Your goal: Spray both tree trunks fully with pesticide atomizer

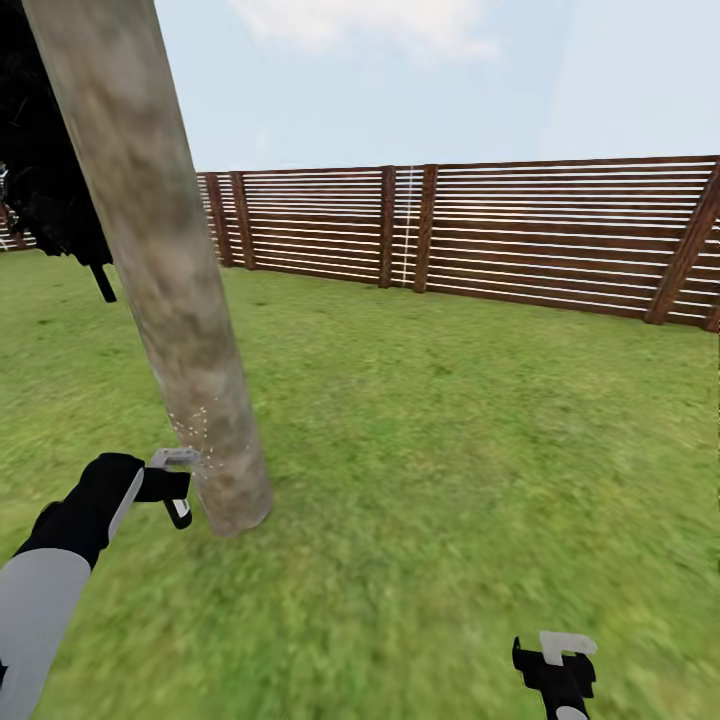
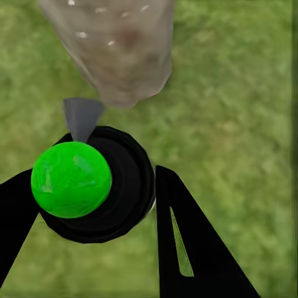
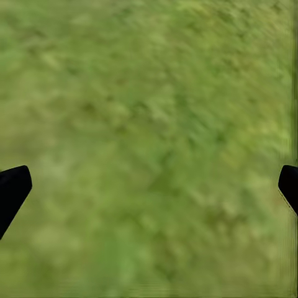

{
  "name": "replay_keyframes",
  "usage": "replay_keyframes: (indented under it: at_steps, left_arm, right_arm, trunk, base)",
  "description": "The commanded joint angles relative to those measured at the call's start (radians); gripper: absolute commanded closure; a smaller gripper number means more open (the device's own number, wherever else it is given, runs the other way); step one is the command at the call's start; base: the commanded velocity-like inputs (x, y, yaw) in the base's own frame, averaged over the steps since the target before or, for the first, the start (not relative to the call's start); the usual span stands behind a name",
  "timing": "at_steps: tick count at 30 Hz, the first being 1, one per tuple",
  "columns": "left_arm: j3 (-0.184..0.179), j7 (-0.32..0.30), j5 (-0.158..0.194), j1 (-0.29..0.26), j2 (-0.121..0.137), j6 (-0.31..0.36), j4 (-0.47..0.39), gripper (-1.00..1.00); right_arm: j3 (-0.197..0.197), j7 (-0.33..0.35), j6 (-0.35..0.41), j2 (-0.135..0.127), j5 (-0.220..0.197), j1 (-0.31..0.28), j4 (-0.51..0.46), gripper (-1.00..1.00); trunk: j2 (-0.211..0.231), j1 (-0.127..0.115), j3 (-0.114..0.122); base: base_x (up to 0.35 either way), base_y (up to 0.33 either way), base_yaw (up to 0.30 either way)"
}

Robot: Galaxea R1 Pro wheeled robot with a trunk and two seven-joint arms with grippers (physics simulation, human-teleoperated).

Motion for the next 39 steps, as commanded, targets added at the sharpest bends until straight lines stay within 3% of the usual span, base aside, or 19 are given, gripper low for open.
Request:
replay_keyframes:
  at_steps: [1, 11, 20, 28, 39]
  left_arm:
    - [0.003, -0.007, -0.008, -0.001, 0.0, 0.004, -0.001, 1.0]
    - [0.002, -0.007, -0.011, -0.001, 0.0, 0.003, -0.001, 1.0]
    - [0.005, 0.001, -0.016, 0.002, 0.006, 0.001, 0.012, 1.0]
    - [0.004, 0.059, -0.009, 0.002, -0.004, 0.0, 0.014, 1.0]
    - [0.003, 0.06, -0.008, 0.004, -0.012, 0.0, 0.014, 1.0]
  right_arm:
    - [-0.007, -0.003, -0.004, 0.0, 0.011, -0.001, 0.002, -1.0]
    - [-0.007, -0.003, -0.005, 0.001, 0.011, -0.001, 0.002, -1.0]
    - [-0.007, -0.004, -0.005, 0.002, 0.011, -0.001, 0.002, -1.0]
    - [-0.007, -0.003, -0.005, 0.002, 0.011, -0.001, 0.002, -1.0]
    - [-0.007, -0.003, -0.005, 0.002, 0.011, -0.001, 0.002, -1.0]
  trunk:
    - [0.0, 0.0, -0.001]
    - [0.0, 0.0, -0.001]
    - [0.0, 0.0, -0.001]
    - [0.0, 0.0, -0.001]
    - [0.0, 0.0, -0.001]
  base:
    - [0.0, -0.277, 0.002]
    - [0.0, -0.277, 0.008]
    - [0.04, -0.273, 0.248]
    - [0.195, -0.229, 0.247]
    - [0.016, -0.27, 0.005]
